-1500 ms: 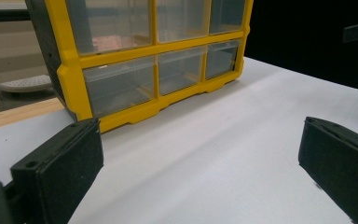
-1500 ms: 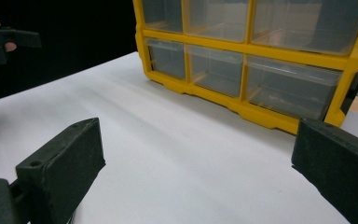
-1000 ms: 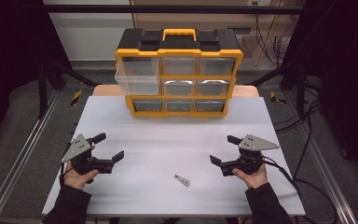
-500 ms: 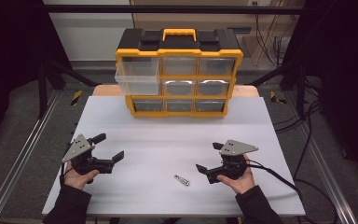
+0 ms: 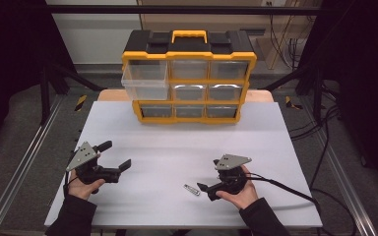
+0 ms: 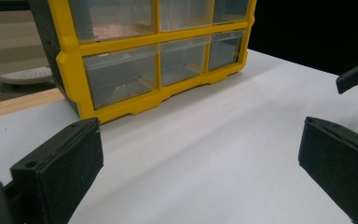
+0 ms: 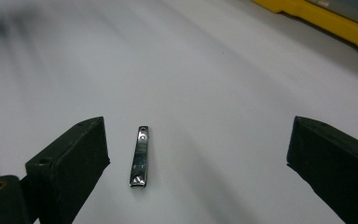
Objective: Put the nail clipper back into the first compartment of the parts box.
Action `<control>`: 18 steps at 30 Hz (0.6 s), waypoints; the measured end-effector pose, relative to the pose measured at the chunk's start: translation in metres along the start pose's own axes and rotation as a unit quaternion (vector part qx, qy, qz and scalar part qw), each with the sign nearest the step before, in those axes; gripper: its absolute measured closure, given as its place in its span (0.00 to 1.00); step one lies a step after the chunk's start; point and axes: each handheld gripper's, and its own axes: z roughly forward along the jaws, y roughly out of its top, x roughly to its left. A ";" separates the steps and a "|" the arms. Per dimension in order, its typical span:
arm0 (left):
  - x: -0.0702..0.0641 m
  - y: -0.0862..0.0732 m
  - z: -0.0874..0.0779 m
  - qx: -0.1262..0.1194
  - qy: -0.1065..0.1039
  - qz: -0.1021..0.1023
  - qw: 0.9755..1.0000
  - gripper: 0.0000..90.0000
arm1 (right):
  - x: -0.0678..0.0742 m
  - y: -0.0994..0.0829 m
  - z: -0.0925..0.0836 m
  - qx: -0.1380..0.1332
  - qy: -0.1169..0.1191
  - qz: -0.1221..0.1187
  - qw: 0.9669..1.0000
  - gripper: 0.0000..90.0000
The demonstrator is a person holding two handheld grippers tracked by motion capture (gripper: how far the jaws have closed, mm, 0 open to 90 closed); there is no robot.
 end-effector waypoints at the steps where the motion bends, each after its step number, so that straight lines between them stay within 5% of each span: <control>1: 0.000 0.000 0.000 0.000 0.000 0.000 1.000 0.00 | 0.001 -0.001 0.001 0.004 0.001 0.001 1.000 0.07; 18: 0.000 -0.001 0.001 0.003 0.001 0.000 1.000 0.00 | 0.014 -0.008 0.030 0.072 0.009 -0.009 0.997 0.14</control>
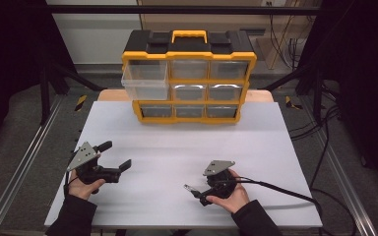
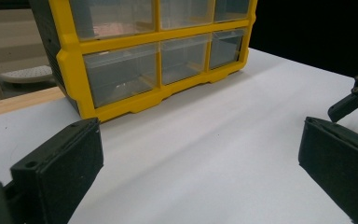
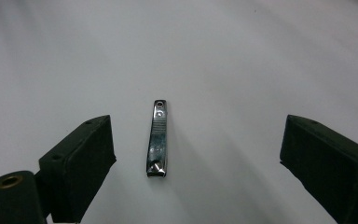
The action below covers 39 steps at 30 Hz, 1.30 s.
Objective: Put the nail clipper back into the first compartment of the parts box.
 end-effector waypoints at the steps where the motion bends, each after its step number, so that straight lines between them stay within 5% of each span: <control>1: 0.000 0.000 0.000 0.000 0.000 0.000 1.000 0.00 | 0.000 0.000 0.000 0.000 0.000 0.000 1.000 0.14; 12: 0.000 -0.001 0.001 0.002 0.001 0.000 1.000 0.00 | 0.006 -0.004 0.012 0.023 0.019 0.003 1.000 0.27; 17: 0.000 -0.001 0.001 0.001 0.001 -0.001 1.000 0.00 | 0.011 -0.004 0.015 0.031 0.013 -0.014 0.999 0.37; 20: 0.000 -0.001 0.001 0.001 0.001 0.000 1.000 0.00 | 0.012 -0.003 0.015 0.032 0.014 -0.017 0.999 0.48; 39: -0.001 -0.001 0.001 0.002 0.001 0.000 1.000 0.00 | 0.010 -0.004 0.013 0.056 0.025 -0.015 0.998 0.74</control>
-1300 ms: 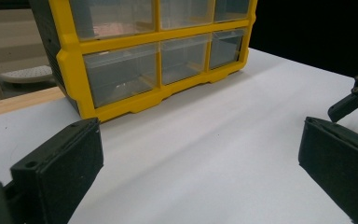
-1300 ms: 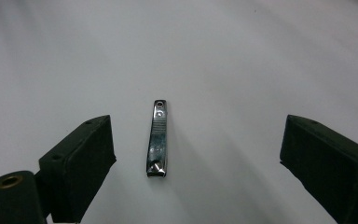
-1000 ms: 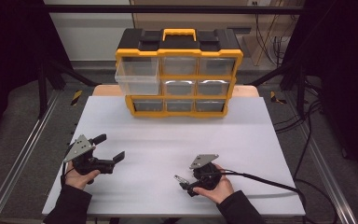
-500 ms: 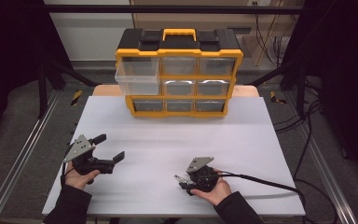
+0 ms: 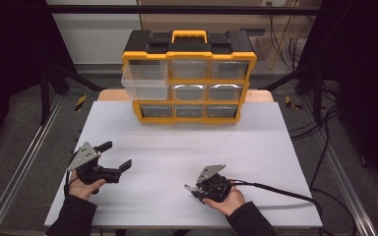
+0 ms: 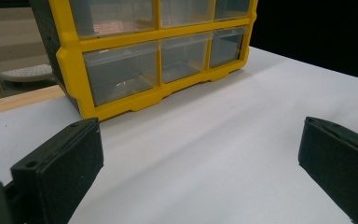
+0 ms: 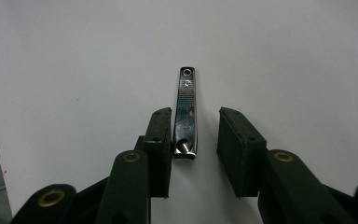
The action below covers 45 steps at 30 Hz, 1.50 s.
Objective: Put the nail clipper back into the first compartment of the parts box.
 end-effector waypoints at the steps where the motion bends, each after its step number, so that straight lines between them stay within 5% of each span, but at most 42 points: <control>1: 0.000 0.000 0.000 0.000 0.000 0.000 1.000 0.00 | 0.000 0.000 0.000 0.001 0.002 0.000 1.000 0.76; 10: 0.000 0.000 0.000 0.001 0.000 0.000 1.000 0.00 | 0.000 0.000 0.000 0.002 0.011 0.002 1.000 0.87; 20: 0.000 0.000 0.000 0.001 0.000 0.000 1.000 0.00 | -0.003 0.001 0.000 0.003 0.021 0.008 1.000 0.88; 45: 0.000 0.000 0.001 0.002 0.001 0.000 1.000 0.00 | -0.008 0.011 -0.031 -0.050 0.018 0.001 0.999 0.88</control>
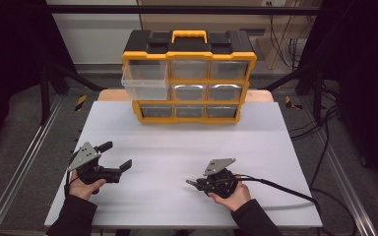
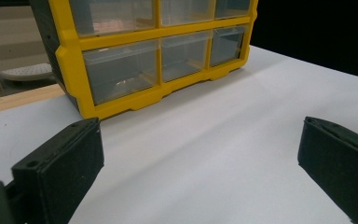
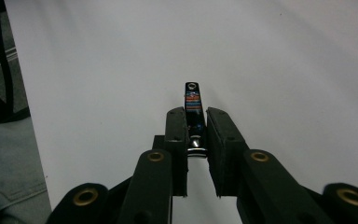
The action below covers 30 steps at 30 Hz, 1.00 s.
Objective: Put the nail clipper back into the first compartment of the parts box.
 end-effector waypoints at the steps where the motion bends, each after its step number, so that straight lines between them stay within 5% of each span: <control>1: 0.000 0.000 0.000 0.001 0.000 0.000 1.000 0.00 | 0.000 0.001 -0.002 -0.002 0.002 0.001 1.000 0.88; 30: 0.000 -0.001 0.001 0.002 -0.001 0.000 1.000 0.00 | -0.014 0.043 -0.057 -0.100 -0.020 -0.003 0.995 0.88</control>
